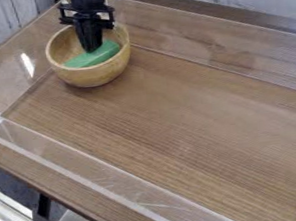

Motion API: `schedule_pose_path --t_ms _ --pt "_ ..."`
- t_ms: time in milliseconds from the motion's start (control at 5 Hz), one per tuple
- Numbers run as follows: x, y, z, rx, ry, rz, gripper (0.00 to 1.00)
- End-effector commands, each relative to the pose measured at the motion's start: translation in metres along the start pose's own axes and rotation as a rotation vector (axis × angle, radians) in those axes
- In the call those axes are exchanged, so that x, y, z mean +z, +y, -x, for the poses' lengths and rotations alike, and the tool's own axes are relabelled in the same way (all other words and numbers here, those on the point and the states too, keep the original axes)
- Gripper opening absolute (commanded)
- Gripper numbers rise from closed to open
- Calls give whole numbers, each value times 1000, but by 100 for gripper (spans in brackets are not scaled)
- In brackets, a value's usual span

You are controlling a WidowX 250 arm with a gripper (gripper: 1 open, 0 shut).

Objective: Remove the green block from inside the brown bowl and put it on the table

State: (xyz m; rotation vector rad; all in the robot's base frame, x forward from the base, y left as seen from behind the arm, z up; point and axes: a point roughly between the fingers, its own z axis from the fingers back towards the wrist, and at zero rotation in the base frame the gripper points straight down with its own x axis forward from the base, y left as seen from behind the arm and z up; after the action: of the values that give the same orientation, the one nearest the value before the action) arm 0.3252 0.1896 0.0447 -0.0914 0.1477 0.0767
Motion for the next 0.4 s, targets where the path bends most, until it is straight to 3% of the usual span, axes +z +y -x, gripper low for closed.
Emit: schedule_pose_path --t_ms 0,200 --pt "-2 9 0 14 -2 -9 0" --pt "-6 12 -2 18 6 -9 0"
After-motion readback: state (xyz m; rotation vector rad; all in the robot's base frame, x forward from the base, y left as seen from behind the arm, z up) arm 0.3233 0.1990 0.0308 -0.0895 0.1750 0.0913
